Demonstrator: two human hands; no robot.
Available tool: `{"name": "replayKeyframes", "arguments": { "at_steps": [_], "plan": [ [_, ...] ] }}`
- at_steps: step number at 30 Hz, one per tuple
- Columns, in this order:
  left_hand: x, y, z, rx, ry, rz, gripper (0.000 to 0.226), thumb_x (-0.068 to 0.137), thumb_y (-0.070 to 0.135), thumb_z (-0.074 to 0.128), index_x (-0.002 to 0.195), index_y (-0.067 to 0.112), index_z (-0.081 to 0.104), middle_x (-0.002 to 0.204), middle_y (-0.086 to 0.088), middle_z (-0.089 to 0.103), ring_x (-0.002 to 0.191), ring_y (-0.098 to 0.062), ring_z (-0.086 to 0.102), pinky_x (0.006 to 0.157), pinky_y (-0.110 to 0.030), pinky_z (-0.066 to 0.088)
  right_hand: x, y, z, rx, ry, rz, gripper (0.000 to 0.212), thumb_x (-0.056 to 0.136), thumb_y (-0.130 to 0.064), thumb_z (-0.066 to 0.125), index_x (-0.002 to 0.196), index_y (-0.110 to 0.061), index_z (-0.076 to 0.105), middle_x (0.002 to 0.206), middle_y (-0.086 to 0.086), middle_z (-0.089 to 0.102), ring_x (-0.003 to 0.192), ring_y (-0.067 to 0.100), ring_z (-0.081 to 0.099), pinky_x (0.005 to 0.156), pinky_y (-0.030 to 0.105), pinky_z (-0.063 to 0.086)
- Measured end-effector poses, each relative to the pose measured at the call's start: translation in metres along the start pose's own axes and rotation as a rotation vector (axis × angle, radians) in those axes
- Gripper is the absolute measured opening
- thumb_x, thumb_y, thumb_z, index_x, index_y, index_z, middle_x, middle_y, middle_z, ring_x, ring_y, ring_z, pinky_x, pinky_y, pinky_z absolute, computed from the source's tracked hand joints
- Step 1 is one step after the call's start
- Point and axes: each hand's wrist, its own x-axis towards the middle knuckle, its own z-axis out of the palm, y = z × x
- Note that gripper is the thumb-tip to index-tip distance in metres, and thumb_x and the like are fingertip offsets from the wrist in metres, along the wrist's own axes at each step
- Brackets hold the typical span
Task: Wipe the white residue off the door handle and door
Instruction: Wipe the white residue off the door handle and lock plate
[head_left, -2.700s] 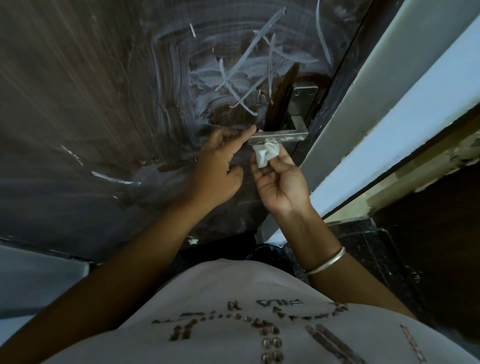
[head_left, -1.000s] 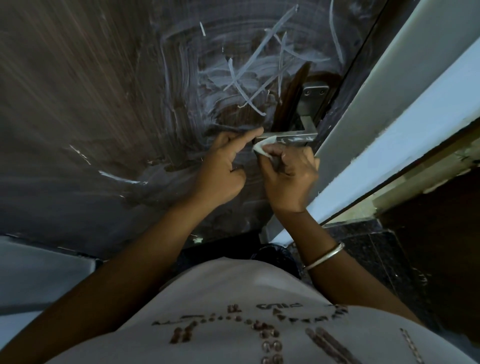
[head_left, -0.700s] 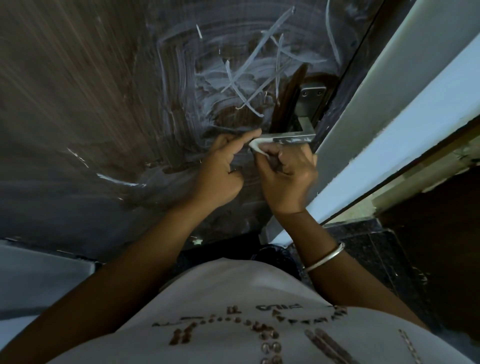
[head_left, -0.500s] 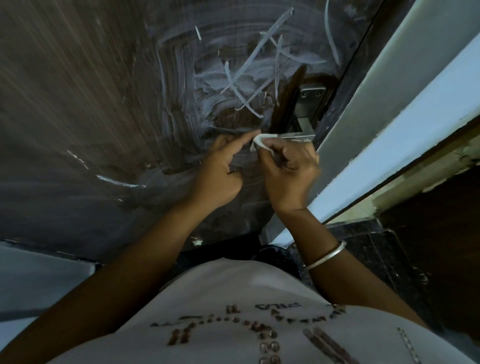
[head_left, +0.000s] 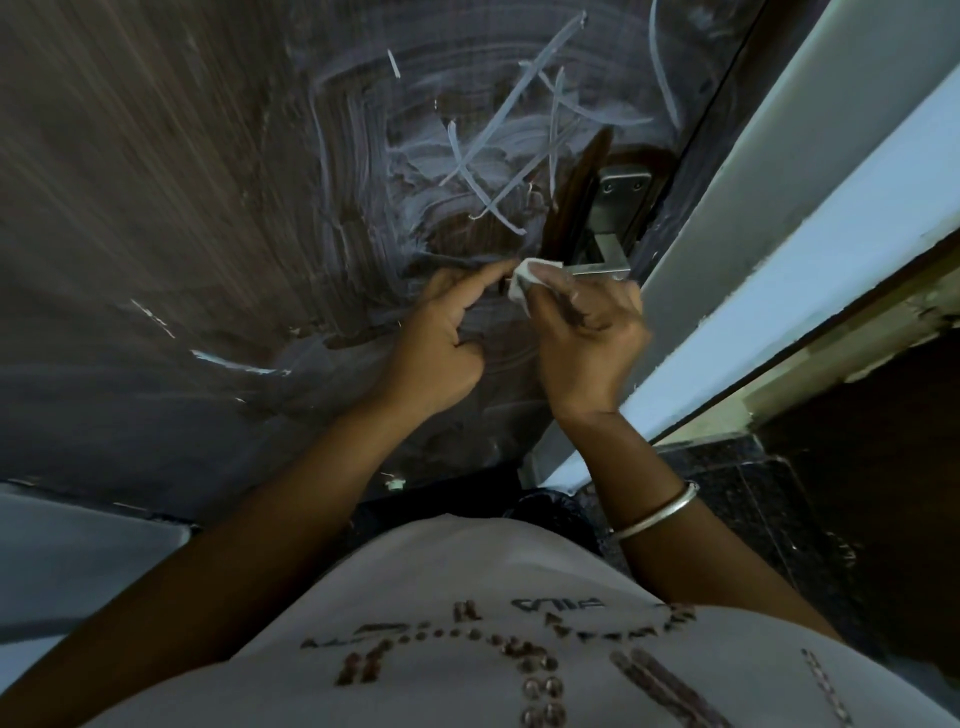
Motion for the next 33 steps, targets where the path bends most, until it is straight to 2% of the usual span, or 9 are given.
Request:
{"name": "replayKeyframes", "arguments": {
  "at_steps": [3, 5, 9, 12, 17, 21, 25, 30, 33],
  "plan": [
    [0.000, 0.000, 0.000, -0.002, 0.002, 0.020, 0.070, 0.070, -0.010, 0.049, 0.128, 0.028, 0.048, 0.114, 0.003, 0.045, 0.108, 0.001, 0.047, 0.100, -0.010, 0.035, 0.001, 0.008, -0.002, 0.159, 0.008, 0.200, 0.016, 0.077, -0.014, 0.071, 0.093, -0.016, 0.074, 0.078, -0.001, 0.066, 0.076, 0.022, 0.063, 0.070, 0.045, 0.054],
    [0.000, -0.001, 0.000, -0.002, 0.001, 0.009, 0.072, 0.070, -0.012, 0.049, 0.127, 0.033, 0.047, 0.118, 0.001, 0.045, 0.111, -0.003, 0.048, 0.102, -0.016, 0.037, -0.004, 0.006, -0.002, 0.202, 0.001, 0.234, 0.016, 0.076, -0.007, 0.072, 0.091, -0.012, 0.073, 0.080, -0.001, 0.064, 0.074, 0.013, 0.062, 0.069, 0.036, 0.055],
    [0.002, -0.002, 0.001, 0.011, -0.002, 0.003, 0.076, 0.067, -0.017, 0.046, 0.128, 0.029, 0.046, 0.116, 0.000, 0.044, 0.113, -0.009, 0.048, 0.105, -0.027, 0.037, -0.010, -0.007, 0.004, 0.132, -0.101, 0.068, 0.012, 0.075, 0.002, 0.073, 0.085, -0.004, 0.073, 0.079, 0.009, 0.065, 0.075, 0.003, 0.056, 0.068, 0.017, 0.048],
    [0.003, -0.003, 0.001, 0.021, 0.013, 0.002, 0.074, 0.066, -0.019, 0.045, 0.130, 0.017, 0.047, 0.113, -0.001, 0.044, 0.113, -0.014, 0.049, 0.104, -0.025, 0.038, -0.005, -0.010, 0.004, 0.096, -0.093, -0.006, 0.011, 0.075, 0.002, 0.073, 0.085, -0.002, 0.073, 0.079, 0.011, 0.065, 0.075, 0.002, 0.054, 0.068, 0.012, 0.045],
    [0.001, -0.003, -0.002, 0.012, -0.019, 0.001, 0.077, 0.068, -0.015, 0.046, 0.128, 0.034, 0.045, 0.117, 0.002, 0.044, 0.111, -0.002, 0.047, 0.103, -0.015, 0.036, -0.004, 0.002, -0.003, 0.130, -0.025, 0.149, 0.009, 0.076, 0.002, 0.073, 0.084, -0.003, 0.072, 0.081, 0.014, 0.066, 0.075, 0.016, 0.061, 0.068, 0.027, 0.053],
    [0.002, -0.005, -0.003, 0.035, -0.021, 0.025, 0.080, 0.066, -0.015, 0.044, 0.129, 0.033, 0.045, 0.113, 0.004, 0.044, 0.107, -0.001, 0.046, 0.098, -0.008, 0.034, -0.009, -0.001, 0.003, 0.094, -0.031, 0.113, 0.009, 0.075, 0.001, 0.073, 0.083, -0.004, 0.072, 0.080, 0.014, 0.067, 0.076, 0.005, 0.058, 0.067, 0.020, 0.049],
    [0.002, -0.006, -0.002, 0.017, -0.024, 0.022, 0.082, 0.065, -0.017, 0.043, 0.127, 0.037, 0.042, 0.109, 0.013, 0.043, 0.105, 0.004, 0.047, 0.099, -0.011, 0.037, -0.008, -0.003, 0.004, 0.081, -0.081, 0.067, 0.008, 0.075, -0.001, 0.073, 0.082, -0.004, 0.072, 0.078, 0.014, 0.066, 0.075, 0.001, 0.053, 0.066, 0.015, 0.045],
    [0.001, -0.006, -0.001, 0.011, -0.027, 0.011, 0.079, 0.067, -0.014, 0.044, 0.129, 0.035, 0.045, 0.112, 0.015, 0.043, 0.106, 0.010, 0.046, 0.098, -0.008, 0.035, -0.002, 0.009, -0.006, 0.182, 0.013, 0.233, 0.013, 0.077, 0.000, 0.072, 0.087, -0.008, 0.072, 0.084, 0.012, 0.066, 0.077, 0.008, 0.061, 0.073, 0.017, 0.050],
    [0.000, -0.005, -0.001, 0.016, -0.019, 0.008, 0.078, 0.068, -0.013, 0.045, 0.130, 0.035, 0.045, 0.113, 0.012, 0.043, 0.108, 0.010, 0.045, 0.099, -0.009, 0.035, -0.007, 0.010, -0.004, 0.190, 0.006, 0.239, 0.017, 0.077, 0.000, 0.072, 0.089, -0.012, 0.070, 0.083, 0.007, 0.063, 0.076, -0.004, 0.058, 0.072, 0.011, 0.047]
  ]
}}
